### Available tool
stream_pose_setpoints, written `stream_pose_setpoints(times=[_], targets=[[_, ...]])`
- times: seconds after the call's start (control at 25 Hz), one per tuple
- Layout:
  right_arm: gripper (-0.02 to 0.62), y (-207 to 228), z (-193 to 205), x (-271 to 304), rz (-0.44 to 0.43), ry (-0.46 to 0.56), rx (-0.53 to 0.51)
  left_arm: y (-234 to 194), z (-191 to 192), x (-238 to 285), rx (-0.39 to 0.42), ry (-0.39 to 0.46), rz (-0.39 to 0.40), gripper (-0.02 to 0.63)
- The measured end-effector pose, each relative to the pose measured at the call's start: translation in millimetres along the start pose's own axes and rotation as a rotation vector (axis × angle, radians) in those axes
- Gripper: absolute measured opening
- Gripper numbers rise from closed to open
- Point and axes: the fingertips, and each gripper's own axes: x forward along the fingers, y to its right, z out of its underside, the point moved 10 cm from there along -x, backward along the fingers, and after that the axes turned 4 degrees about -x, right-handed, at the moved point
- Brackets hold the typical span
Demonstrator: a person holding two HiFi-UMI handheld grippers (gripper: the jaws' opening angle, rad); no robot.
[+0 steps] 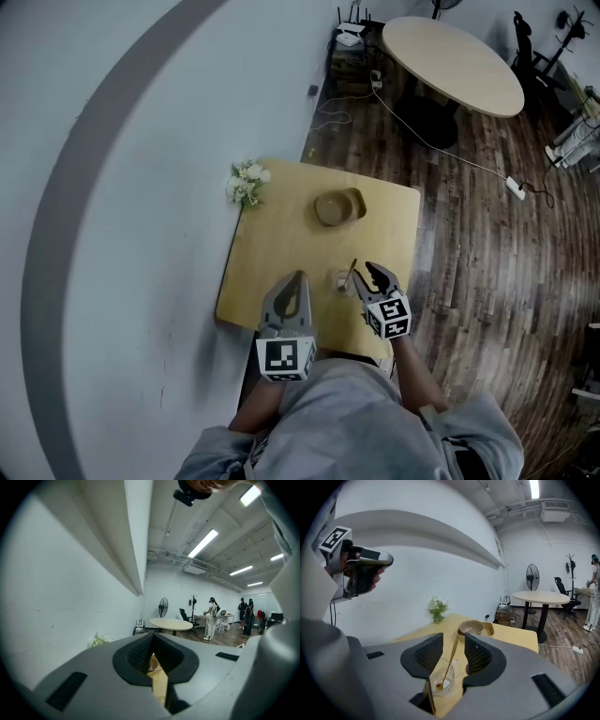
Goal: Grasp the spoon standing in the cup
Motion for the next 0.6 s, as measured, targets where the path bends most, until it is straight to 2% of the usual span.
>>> stream_pose_setpoints(times=[0.48,0.6], targets=[[0.132,7,24,37,-0.094,-0.1,0.035,-6,1,4,-0.001,-0.015,-0.063,0.002],[0.112,8,28,42,-0.106,-0.119,0.042,-7,0,4,-0.003,-0.019,-0.077,0.002]])
